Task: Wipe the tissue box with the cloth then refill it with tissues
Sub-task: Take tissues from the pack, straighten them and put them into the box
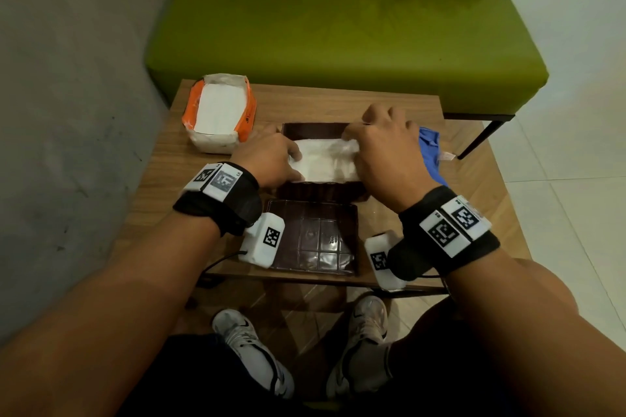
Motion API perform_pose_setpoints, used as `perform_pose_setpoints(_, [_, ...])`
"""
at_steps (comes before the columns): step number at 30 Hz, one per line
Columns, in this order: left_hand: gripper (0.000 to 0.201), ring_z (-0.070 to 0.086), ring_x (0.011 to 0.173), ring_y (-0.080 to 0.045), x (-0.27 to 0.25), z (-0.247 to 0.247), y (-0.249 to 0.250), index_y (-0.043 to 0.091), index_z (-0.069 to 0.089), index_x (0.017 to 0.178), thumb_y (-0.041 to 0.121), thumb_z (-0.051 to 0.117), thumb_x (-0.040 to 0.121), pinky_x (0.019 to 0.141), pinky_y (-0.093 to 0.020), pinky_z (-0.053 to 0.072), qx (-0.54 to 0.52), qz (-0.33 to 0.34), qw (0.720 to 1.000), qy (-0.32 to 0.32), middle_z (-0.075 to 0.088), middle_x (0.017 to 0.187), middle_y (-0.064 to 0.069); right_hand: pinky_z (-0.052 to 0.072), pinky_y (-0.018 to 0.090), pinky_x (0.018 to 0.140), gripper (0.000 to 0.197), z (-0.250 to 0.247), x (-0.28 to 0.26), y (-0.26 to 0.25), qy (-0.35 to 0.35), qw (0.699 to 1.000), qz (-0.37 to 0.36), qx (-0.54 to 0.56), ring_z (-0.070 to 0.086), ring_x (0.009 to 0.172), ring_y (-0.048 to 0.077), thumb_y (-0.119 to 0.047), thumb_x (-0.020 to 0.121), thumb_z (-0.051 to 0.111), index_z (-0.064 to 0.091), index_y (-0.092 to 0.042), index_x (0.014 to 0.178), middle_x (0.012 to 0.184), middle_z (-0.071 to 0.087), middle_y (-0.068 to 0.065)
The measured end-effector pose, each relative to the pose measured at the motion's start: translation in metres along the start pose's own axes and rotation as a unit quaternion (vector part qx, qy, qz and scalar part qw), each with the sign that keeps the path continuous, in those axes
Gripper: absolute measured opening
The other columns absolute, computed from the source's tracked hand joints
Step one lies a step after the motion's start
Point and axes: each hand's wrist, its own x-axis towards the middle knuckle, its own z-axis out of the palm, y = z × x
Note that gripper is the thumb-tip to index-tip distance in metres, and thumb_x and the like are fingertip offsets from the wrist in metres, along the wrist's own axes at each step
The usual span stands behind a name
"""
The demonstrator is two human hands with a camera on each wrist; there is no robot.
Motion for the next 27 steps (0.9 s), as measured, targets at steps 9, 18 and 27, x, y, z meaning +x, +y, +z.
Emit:
perform_pose_setpoints(9, [0.065,0.055,0.138,-0.032,0.008,0.001,0.005,0.034,0.064,0.147,0.036,0.088,0.087,0.113,-0.046,0.050,0.028,-0.012,1.000,-0.003,0.053,0.155,-0.009,0.035,0.059,0.115,0.043,0.012,0.025,0.016,-0.201,0.977,0.078,-0.012,0.039,0.140,0.045,-0.025,0.099,0.062,0.064,-0.024,0.142,0.145,0.050,0.018])
perform_pose_setpoints(18, [0.066,0.059,0.130,-0.027,0.004,-0.005,0.007,0.025,0.063,0.148,0.029,0.089,0.088,0.102,-0.036,0.050,-0.015,0.000,1.000,-0.016,0.059,0.151,-0.005,0.048,0.054,0.107,0.033,0.011,0.026,0.020,-0.200,0.977,0.067,0.032,0.051,0.127,0.046,-0.016,0.091,0.069,0.068,-0.020,0.124,0.134,0.054,0.017])
perform_pose_setpoints(27, [0.032,0.074,0.082,-0.028,-0.023,-0.050,-0.056,0.017,0.072,0.072,0.030,0.071,0.101,0.080,-0.044,0.061,-0.313,-0.095,0.932,0.157,0.078,0.086,-0.009,0.042,0.029,0.071,0.017,-0.053,0.024,0.002,0.000,0.983,-0.014,0.186,0.068,0.087,0.024,-0.017,0.103,0.063,0.075,-0.007,0.098,0.094,0.074,0.007])
